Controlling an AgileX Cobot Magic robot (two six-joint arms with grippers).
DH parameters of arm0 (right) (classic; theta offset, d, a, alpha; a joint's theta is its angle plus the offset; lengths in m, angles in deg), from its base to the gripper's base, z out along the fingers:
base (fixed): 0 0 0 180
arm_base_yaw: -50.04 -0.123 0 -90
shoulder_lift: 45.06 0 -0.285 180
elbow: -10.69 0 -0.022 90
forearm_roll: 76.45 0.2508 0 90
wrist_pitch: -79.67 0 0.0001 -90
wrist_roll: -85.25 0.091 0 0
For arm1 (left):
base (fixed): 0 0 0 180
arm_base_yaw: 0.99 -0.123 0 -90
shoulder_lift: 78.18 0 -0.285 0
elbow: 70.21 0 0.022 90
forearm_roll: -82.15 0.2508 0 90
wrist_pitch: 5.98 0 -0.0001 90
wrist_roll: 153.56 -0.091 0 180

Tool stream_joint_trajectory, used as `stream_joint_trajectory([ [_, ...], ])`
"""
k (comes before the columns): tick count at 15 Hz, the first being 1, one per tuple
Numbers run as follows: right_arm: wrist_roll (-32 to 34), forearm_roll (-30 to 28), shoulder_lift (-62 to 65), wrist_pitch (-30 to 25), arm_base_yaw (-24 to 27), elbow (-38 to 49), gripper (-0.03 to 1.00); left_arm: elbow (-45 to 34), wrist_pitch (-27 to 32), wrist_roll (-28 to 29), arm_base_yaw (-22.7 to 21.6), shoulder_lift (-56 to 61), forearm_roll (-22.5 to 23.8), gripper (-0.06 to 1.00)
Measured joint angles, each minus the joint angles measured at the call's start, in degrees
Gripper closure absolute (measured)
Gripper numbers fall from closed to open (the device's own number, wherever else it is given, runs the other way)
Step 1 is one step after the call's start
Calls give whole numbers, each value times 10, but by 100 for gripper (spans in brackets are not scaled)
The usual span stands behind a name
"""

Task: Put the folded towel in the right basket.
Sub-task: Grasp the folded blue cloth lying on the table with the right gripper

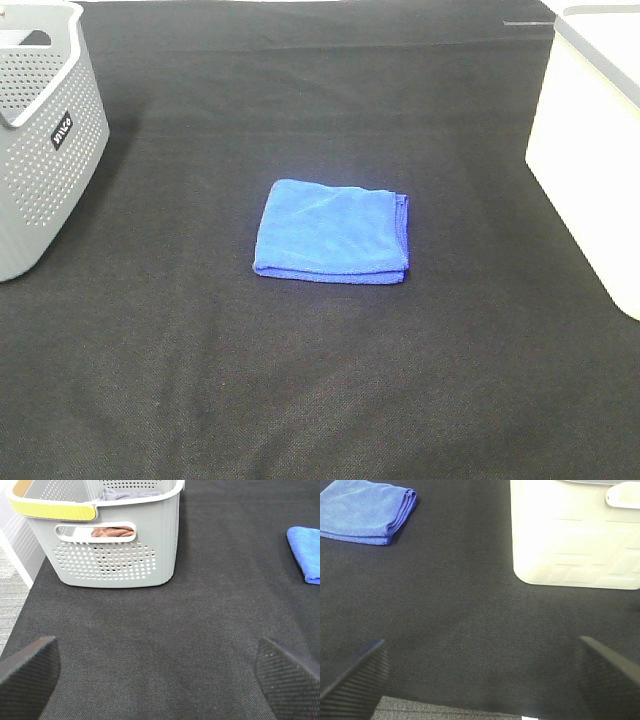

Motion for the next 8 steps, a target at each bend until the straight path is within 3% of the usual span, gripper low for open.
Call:
stream_joint_trajectory([
  [3, 0, 0, 0, 0, 0, 0, 1, 0, 0, -6, 0, 0, 1, -4],
  [8, 62, -44, 0, 1, 0, 0, 1, 0, 0, -14, 0, 0, 1, -4],
])
